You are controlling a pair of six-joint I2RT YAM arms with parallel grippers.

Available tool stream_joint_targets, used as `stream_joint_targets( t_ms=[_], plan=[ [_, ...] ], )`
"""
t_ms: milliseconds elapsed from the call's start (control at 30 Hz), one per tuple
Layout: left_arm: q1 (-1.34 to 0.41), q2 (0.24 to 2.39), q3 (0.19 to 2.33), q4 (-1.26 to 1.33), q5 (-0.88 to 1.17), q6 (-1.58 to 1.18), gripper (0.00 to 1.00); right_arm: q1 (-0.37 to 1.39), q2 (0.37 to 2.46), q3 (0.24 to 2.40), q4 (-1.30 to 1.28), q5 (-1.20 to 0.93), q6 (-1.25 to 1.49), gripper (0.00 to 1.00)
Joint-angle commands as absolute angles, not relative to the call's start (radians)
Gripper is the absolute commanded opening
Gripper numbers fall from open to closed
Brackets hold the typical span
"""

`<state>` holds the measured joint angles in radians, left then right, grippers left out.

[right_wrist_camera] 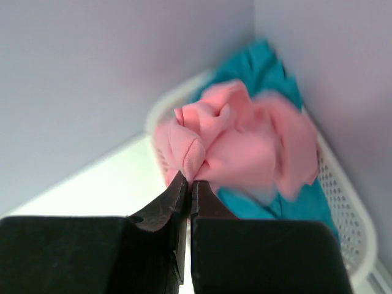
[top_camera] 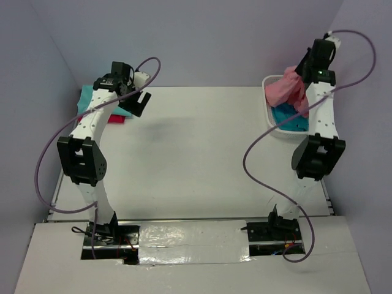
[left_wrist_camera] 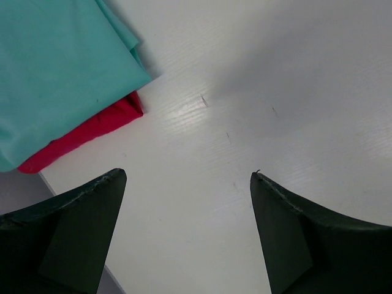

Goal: Fold and stack the t-shirts
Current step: Grab crumpled tshirt from bin with the right arm, then move the tshirt to the center of the board

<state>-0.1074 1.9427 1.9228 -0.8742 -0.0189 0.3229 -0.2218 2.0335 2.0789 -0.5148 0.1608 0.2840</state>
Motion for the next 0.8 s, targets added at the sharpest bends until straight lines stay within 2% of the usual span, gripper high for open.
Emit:
stream_joint_targets(
  t_ms=[0, 200, 400, 467, 533, 600, 700, 767],
  plan=[
    [-0.107, 1.793, 1.865, -0.821, 0.021, 0.247, 0.95, -0.190, 1.763, 2.036, -0.428, 0.132, 0.247, 0.00],
    [-0.107, 1.617, 1.721, -0.802, 0.094, 0.184, 0.94, -0.166, 1.402, 1.838, -0.400, 0.023, 0.270, 0.00],
    [-0.107, 1.430, 1.609, -0.807, 0.141, 0.133, 0.95, -0.166, 1.206, 1.932, -0.515, -0.205, 0.242, 0.00],
    [-0.107, 1.361, 1.597, -0.810, 0.135, 0.138, 0.96, -0.164, 1.166, 1.953, -0.543, -0.371, 0.264, 0.00],
    [-0.107, 1.307, 1.594, -0.828, 0.112, 0.144, 0.96, -0.158, 1.105, 1.950, -0.545, -0.507, 0.339, 0.00],
    [-0.091, 1.273, 1.576, -0.834, 0.080, 0.140, 0.97, -0.147, 1.054, 1.901, -0.551, -0.538, 0.421, 0.00],
    [-0.004, 1.180, 1.511, -0.818, 0.110, 0.107, 0.97, -0.085, 0.984, 1.732, -0.442, -0.658, 0.501, 0.00],
    [0.078, 1.154, 1.471, -0.815, 0.147, 0.094, 0.97, 0.073, 0.973, 1.652, -0.393, -0.649, 0.509, 0.00]
  ],
)
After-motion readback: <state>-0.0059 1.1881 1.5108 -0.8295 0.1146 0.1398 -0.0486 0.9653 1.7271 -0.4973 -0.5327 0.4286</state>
